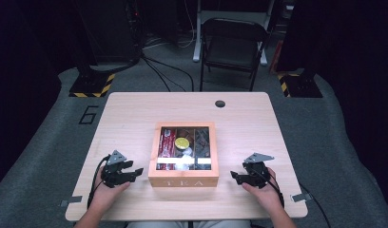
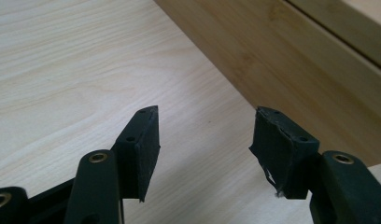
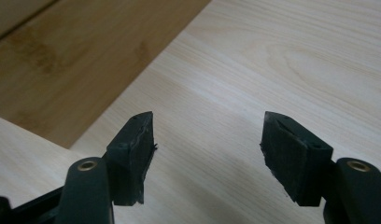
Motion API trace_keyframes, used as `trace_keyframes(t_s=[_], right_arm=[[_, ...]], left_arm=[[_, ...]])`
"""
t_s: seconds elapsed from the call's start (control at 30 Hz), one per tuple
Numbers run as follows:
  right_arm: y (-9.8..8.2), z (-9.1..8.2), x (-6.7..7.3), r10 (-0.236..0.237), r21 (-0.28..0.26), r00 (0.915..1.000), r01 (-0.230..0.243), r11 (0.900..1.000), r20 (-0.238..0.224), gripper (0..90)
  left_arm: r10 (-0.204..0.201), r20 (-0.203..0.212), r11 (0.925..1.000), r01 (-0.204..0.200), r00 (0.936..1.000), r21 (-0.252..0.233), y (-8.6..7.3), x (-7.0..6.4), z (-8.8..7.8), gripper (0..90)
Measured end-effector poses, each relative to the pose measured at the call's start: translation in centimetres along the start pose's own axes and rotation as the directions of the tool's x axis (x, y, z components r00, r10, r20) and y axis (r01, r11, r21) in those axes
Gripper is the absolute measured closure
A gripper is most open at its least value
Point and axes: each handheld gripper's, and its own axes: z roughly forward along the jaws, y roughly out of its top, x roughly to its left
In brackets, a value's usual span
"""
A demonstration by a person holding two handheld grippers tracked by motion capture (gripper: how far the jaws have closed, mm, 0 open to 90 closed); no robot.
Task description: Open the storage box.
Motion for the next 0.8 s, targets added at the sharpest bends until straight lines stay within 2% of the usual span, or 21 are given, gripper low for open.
trace_keyframes(t_s=[0.1,0.13,0.2,0.23,0.33,0.47,0.6,0.67,0.7,0.8], right_arm=[[0.1,-0.4,0.6,-0.008,-0.021,0.9998,0.007,1.0,-0.019,36.5],[0.2,-0.6,0.8,-0.009,-0.026,0.9998,0.009,1.0,-0.016,37.2],[0.2,-0.8,0.9,-0.015,-0.029,0.9999,0.014,0.999,-0.008,38.3],[0.2,-1.1,1.1,-0.013,-0.047,0.9999,0.012,0.999,-0.006,40.8],[0.3,-1.5,1.1,-0.009,-0.048,0.9999,0.008,0.999,-0.014,41.6],[0.4,-2.2,1.6,-0.008,-0.06,0.9993,0.006,0.998,-0.035,42.9],[0.7,-2.8,2.3,-0.024,-0.081,0.9992,0.022,0.996,-0.031,43.3],[0.9,-3.0,2.5,-0.034,-0.088,0.9991,0.032,0.996,-0.024,42.1],[0.9,-3.1,2.6,-0.033,-0.094,0.9993,0.032,0.995,-0.017,41.7],[1.0,-3.4,2.7,-0.042,-0.1,0.9989,0.039,0.994,-0.021,41.7]], left_arm=[[0.016,0.008,0.9998,-0.016,0.9998,-0.013,0.4,-0.7,-0.6,41.9],[0.012,0.007,0.9996,-0.012,0.9999,-0.026,0.4,-1.0,-0.7,41.9],[0.019,0.012,0.9996,-0.019,0.9997,-0.02,0.5,-1.2,-0.9,41.9],[0.014,0.015,0.9994,-0.014,0.9998,-0.031,0.5,-1.6,-1.2,41.9],[0.022,0.016,0.9992,-0.021,0.9996,-0.035,0.7,-1.8,-1.5,41.9],[0.006,0.021,0.9978,-0.004,0.9998,-0.066,0.9,-1.9,-2.0,41.6],[0.013,0.035,0.9976,-0.011,0.9993,-0.068,1.1,-2.1,-2.3,39.5],[0.024,0.041,0.997,-0.021,0.9989,-0.074,1.2,-2.2,-2.5,39.4],[0.033,0.045,0.9954,-0.029,0.9984,-0.092,1.4,-2.5,-2.7,39.4],[0.045,0.051,0.995,-0.04,0.9977,-0.092,1.5,-2.7,-2.9,39.6]])
